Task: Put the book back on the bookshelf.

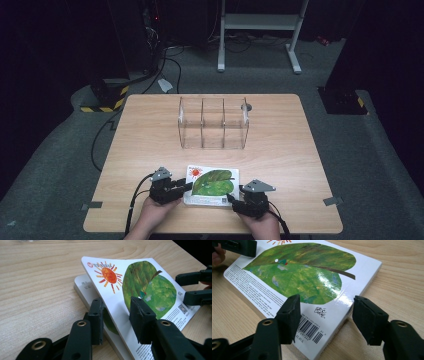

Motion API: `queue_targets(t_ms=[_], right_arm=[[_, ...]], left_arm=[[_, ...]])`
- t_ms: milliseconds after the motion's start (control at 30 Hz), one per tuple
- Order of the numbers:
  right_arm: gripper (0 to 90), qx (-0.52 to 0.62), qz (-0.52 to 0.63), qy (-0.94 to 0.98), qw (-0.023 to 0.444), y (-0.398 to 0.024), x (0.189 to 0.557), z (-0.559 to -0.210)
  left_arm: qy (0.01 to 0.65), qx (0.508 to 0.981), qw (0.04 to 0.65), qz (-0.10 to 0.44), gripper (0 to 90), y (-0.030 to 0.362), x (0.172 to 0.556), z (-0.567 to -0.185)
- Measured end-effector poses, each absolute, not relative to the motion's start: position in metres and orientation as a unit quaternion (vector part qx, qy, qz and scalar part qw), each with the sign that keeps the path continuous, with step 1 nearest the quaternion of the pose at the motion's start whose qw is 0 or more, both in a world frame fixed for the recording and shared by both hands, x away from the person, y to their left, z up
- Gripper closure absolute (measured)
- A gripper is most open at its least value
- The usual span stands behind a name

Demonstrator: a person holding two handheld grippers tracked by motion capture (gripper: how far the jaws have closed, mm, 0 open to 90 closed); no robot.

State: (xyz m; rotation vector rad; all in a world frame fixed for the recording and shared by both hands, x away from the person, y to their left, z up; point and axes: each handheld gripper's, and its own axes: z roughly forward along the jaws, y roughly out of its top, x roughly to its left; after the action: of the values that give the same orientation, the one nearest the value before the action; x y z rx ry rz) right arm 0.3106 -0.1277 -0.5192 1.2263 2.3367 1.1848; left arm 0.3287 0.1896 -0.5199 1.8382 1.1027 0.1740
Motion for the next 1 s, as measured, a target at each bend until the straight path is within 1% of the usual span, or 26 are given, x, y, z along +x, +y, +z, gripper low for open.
queue_targets(t_ms=[100, 200, 467, 567, 767, 1000], right_arm=[[34.9, 0.422, 0.41, 0.8, 0.118, -0.129, 0.313, -0.519], [33.7, 0.427, 0.415, 0.795, 0.114, -0.131, 0.313, -0.518], [29.3, 0.437, 0.421, 0.789, 0.093, -0.134, 0.316, -0.519], [29.1, 0.442, 0.426, 0.785, 0.08, -0.135, 0.317, -0.519], [27.9, 0.449, 0.43, 0.78, 0.071, -0.136, 0.32, -0.519], [29.3, 0.447, 0.433, 0.778, 0.085, -0.135, 0.32, -0.515]], left_arm=[[0.438, 0.756, 0.478, 0.089, 64.4, 0.189, 0.325, -0.519], [0.424, 0.758, 0.483, 0.111, 65.4, 0.189, 0.32, -0.517], [0.414, 0.755, 0.494, 0.121, 67.0, 0.188, 0.315, -0.516], [0.408, 0.755, 0.498, 0.125, 67.4, 0.186, 0.314, -0.516], [0.402, 0.757, 0.498, 0.135, 67.5, 0.183, 0.312, -0.515], [0.404, 0.752, 0.501, 0.144, 69.1, 0.179, 0.31, -0.514]])
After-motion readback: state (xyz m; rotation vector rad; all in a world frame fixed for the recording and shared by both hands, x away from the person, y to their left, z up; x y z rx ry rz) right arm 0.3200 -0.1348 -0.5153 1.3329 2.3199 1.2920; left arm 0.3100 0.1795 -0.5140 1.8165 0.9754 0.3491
